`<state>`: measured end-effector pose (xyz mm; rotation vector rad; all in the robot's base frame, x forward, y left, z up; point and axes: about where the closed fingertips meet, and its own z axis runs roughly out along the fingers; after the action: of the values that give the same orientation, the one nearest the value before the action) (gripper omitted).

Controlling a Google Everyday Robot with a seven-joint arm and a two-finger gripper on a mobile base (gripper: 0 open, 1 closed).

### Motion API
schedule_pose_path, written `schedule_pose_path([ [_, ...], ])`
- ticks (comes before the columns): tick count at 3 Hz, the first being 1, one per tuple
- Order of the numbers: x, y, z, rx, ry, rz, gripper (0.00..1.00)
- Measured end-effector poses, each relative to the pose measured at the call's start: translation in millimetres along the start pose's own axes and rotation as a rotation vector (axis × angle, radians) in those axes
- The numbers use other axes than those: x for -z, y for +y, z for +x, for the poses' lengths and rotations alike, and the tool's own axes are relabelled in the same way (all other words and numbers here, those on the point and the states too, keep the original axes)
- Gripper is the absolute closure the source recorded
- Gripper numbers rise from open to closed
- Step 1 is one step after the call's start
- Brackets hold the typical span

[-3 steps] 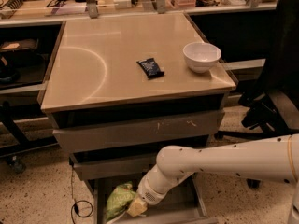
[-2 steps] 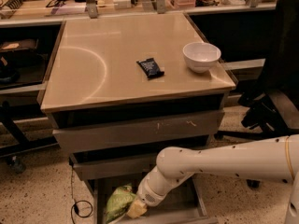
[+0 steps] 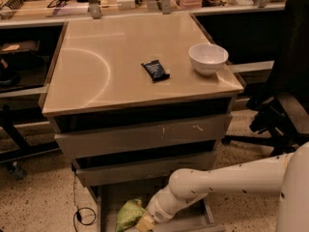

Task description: Place green jalapeno chip bag into bottom drawer

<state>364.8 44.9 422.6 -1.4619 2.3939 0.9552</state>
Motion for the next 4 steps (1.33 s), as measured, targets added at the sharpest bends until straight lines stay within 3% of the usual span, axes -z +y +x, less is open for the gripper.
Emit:
schedule_pose_path([
  [1,-52,-53,20,-0.061,-0.092,0.019,1.00],
  [3,-60,-59,20,-0.053,-0.097,0.038,1.00],
  [4,-70,-77,31,-0.072,-0.132,0.076,1.00],
])
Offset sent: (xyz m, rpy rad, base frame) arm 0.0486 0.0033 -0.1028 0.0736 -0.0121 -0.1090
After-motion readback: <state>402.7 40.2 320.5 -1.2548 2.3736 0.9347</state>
